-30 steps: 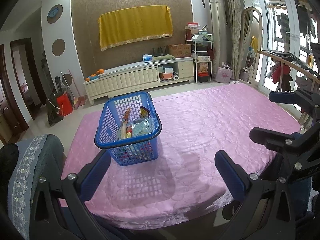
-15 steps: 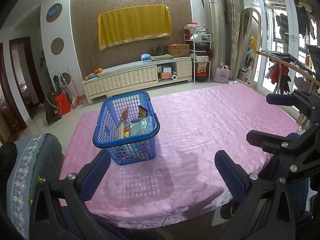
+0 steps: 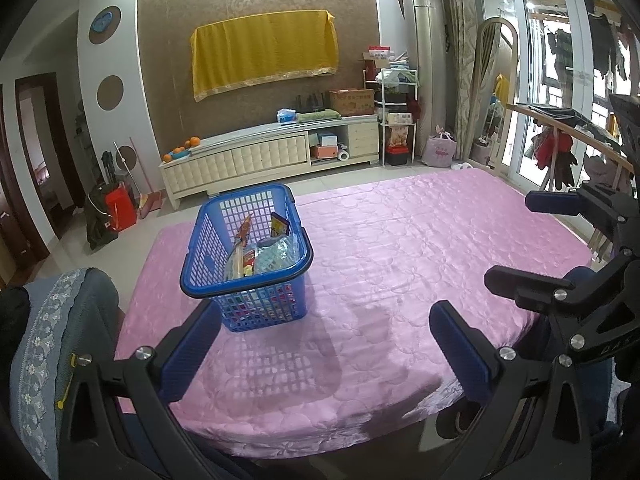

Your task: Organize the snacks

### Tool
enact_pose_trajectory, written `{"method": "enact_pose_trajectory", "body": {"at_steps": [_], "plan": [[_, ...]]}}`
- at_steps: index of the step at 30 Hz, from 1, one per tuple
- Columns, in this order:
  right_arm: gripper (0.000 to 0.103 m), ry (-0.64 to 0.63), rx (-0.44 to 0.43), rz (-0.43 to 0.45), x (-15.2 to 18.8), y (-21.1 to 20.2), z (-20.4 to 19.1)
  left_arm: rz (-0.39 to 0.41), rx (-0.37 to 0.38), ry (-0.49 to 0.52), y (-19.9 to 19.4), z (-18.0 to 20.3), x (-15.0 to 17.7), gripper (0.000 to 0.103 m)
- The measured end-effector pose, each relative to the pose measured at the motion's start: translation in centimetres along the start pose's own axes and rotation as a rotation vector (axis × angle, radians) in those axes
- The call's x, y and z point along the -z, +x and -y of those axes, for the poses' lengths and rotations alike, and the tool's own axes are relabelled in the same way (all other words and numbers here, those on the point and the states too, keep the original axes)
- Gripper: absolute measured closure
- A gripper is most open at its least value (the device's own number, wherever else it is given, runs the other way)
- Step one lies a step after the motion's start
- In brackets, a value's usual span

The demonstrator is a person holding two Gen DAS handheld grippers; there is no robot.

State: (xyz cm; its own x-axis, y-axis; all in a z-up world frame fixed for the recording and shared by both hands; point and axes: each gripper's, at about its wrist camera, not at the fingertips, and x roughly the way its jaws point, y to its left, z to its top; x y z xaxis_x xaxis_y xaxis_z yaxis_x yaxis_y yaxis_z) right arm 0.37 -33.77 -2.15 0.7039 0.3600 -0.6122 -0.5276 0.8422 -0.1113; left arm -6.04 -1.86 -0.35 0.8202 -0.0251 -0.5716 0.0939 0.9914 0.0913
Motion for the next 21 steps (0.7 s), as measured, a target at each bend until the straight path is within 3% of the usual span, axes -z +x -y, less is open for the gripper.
{"method": "enact_pose_trajectory", "body": {"at_steps": [21], "plan": [[0.000,-0.007,-0.009,-0.011,0.37,-0.02,-0.20,-0.001,0.000,0.014,-0.19,0.51,0.21,0.000]]}}
